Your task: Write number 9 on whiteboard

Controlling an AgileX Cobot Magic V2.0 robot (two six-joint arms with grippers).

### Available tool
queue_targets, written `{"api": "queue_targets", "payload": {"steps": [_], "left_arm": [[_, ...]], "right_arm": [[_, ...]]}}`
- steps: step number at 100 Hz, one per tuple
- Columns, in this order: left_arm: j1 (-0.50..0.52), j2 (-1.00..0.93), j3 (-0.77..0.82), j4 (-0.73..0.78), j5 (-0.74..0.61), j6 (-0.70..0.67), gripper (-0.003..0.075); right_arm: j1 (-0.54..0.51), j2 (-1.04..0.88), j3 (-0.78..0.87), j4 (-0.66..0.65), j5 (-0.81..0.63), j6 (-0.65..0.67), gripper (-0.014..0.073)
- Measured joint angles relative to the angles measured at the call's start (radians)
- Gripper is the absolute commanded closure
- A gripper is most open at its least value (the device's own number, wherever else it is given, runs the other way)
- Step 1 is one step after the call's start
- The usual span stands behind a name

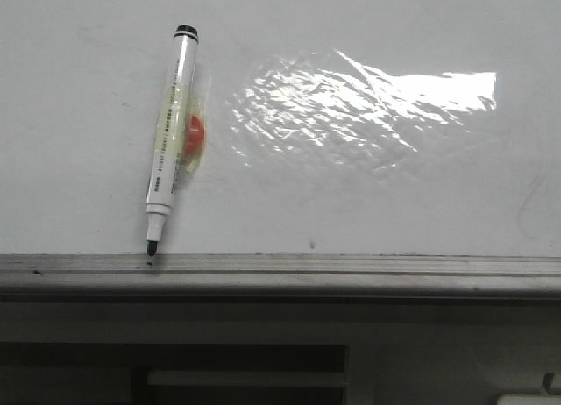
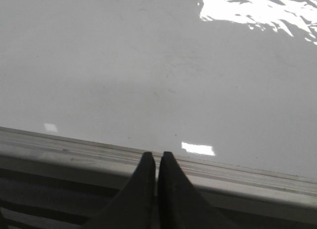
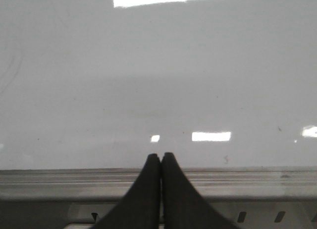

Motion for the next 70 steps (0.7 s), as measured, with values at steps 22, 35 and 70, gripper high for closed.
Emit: {"api": "queue_targets", "payload": {"steps": [22,35,70], "left_arm": [[0.000,0.000,0.000,0.000,-0.046,0.000,0.0741],[0.000,0.000,0.000,0.000,-0.061,0.000,0.0741],[0.000,0.000,0.000,0.000,-0.116,0.000,0.0741]], "right_arm": [[0.000,0.000,0.000,0.000,-0.018,0.000,0.0656],[0.000,0.000,0.000,0.000,-0.029,0.000,0.0656],[0.000,0.000,0.000,0.000,-0.132,0.002,0.0656]]}}
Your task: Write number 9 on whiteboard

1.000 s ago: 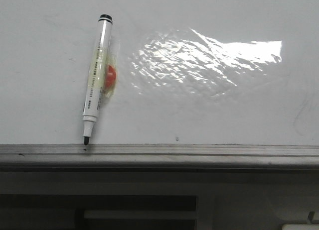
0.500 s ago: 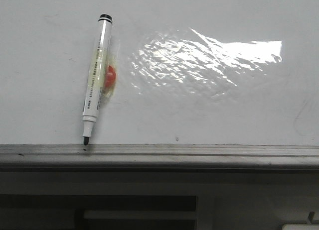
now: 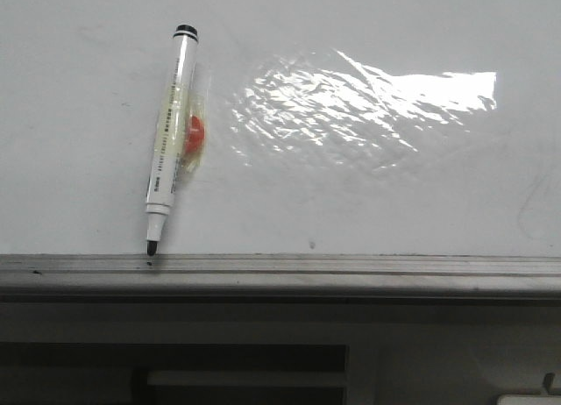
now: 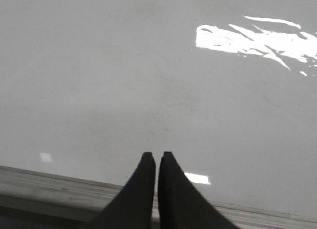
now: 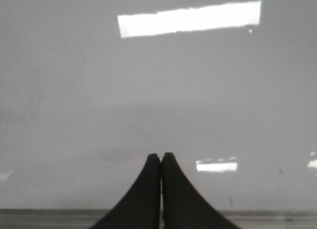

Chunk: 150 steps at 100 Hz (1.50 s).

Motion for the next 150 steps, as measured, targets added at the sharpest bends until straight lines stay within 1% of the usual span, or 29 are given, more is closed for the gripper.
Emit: {"api": "queue_targets", "payload": {"steps": [23,30,39,49,58,66,91,104,120,123,128,134,136,137,140,145,150], "left_arm": [[0.000,0.000,0.000,0.000,-0.085,0.000,0.0741],[0.000,0.000,0.000,0.000,-0.099,0.000,0.0741],[0.000,0.000,0.000,0.000,-0.099,0.000,0.0741],[0.000,0.000,-0.013,0.000,-0.084,0.000,0.0741],[0.000,0.000,-0.054,0.000,-0.017,0.000,0.0741],[0.000,0.004,-0.102,0.008,0.033,0.000,0.0741],[0.000,0.060,-0.210,0.022,0.046,0.000,0.0741],[0.000,0.079,-0.230,0.042,0.046,0.000,0.0741],[0.000,0.100,-0.231,0.049,0.053,0.000,0.0731],[0.000,0.104,-0.232,0.049,0.053,0.000,0.0715],[0.000,0.111,-0.232,0.049,0.055,0.000,0.0659],[0.000,0.120,-0.232,0.049,0.056,0.000,0.0543],[0.000,0.124,-0.232,0.049,0.058,0.000,0.0483],[0.000,0.124,-0.232,0.049,0.058,0.000,0.0483],[0.000,0.128,-0.232,0.049,0.058,0.000,0.0411],[0.000,0.130,-0.232,0.049,0.054,0.000,0.0336],[0.000,0.130,-0.232,0.049,0.036,0.000,0.0303]], "right_arm": [[0.000,0.000,0.000,0.002,-0.179,0.000,0.0656],[0.000,0.000,0.000,0.002,-0.208,0.000,0.0656],[0.000,0.000,0.000,0.002,-0.207,0.000,0.0656],[0.000,0.000,0.000,0.020,-0.130,0.016,0.0656],[0.000,0.000,-0.027,0.037,-0.038,0.021,0.0656],[0.000,0.019,-0.076,0.037,0.016,0.025,0.0656],[0.000,0.158,-0.205,0.045,0.213,0.025,0.0656],[0.000,0.182,-0.225,0.057,0.253,0.025,0.0656],[0.000,0.186,-0.227,0.061,0.260,0.025,0.0656],[0.000,0.186,-0.227,0.061,0.260,0.025,0.0656],[0.000,0.186,-0.227,0.061,0.260,0.025,0.0656],[0.000,0.186,-0.227,0.061,0.260,0.025,0.0656],[0.000,0.186,-0.227,0.061,0.260,0.025,0.0656],[0.000,0.186,-0.227,0.061,0.260,0.025,0.0656],[0.000,0.186,-0.227,0.061,0.260,0.025,0.0656],[0.000,0.186,-0.227,0.061,0.260,0.025,0.0656],[0.000,0.186,-0.227,0.061,0.260,0.025,0.0656]]}}
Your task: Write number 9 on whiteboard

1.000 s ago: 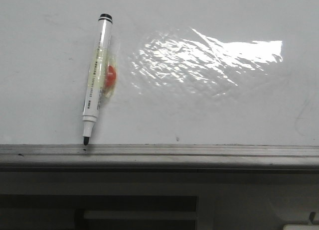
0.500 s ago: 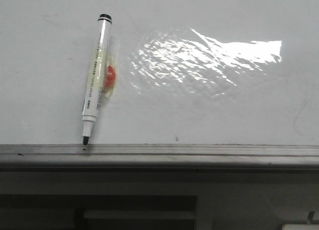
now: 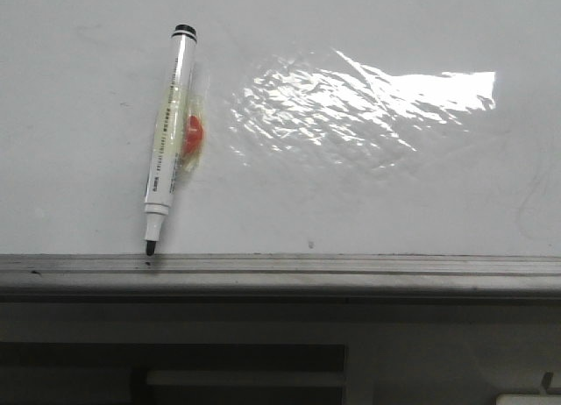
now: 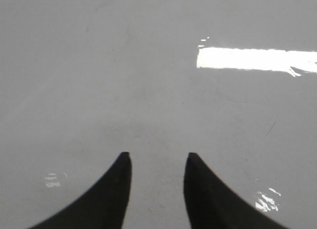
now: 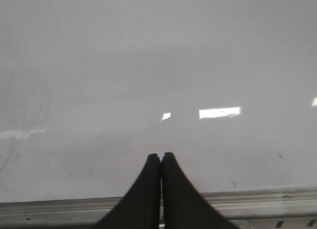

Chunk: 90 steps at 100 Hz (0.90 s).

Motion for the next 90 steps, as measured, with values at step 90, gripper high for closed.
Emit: {"api": "queue_targets", "payload": {"steps": [90], "left_arm": [[-0.580,0.213,0.018,-0.027,-0.169,0.000,0.0302]], "right_arm": [[0.000,0.000,0.000,0.002,0.002,0.000,0.0656]]}}
